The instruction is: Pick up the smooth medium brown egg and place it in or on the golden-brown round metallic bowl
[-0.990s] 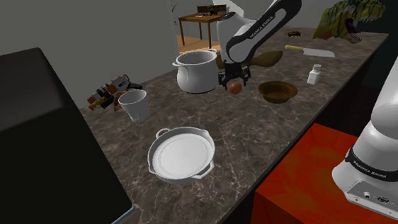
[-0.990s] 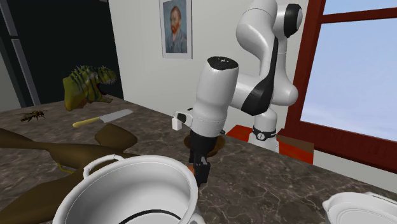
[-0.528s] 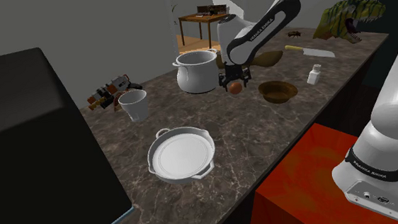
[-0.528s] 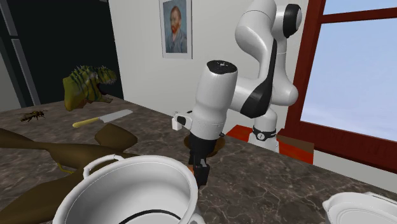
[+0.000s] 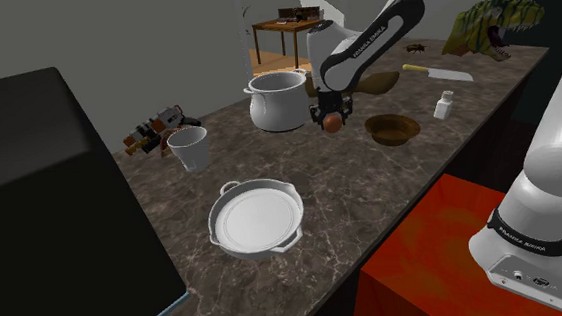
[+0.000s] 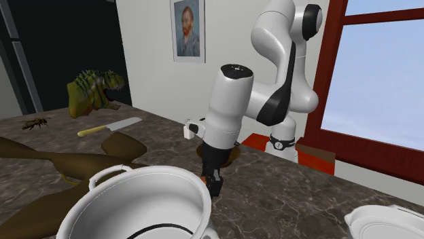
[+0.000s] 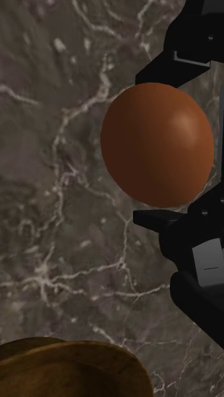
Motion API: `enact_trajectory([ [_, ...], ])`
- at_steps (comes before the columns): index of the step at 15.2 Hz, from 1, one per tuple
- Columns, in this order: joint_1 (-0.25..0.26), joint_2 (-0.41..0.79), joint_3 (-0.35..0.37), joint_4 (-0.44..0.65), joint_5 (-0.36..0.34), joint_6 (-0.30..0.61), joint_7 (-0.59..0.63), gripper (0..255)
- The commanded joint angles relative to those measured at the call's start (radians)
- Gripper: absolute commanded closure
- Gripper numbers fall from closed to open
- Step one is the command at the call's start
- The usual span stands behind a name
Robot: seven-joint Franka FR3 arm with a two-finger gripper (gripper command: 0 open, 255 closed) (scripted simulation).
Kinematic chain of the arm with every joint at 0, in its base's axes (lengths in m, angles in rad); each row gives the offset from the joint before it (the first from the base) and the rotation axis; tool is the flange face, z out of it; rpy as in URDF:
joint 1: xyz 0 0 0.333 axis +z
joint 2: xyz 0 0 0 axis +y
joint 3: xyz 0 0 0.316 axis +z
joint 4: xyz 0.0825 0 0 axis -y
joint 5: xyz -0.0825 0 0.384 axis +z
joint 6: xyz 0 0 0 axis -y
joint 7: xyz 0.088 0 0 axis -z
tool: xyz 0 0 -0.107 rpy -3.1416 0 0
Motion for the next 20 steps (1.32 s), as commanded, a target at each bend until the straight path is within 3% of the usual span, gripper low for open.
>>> enact_trajectory([
  [1,0.0,0.001,0.001,0.0,0.0,0.0,0.0,255],
  [20,0.0,-0.12,0.011,0.093,0.071,-0.201,-0.082,255],
])
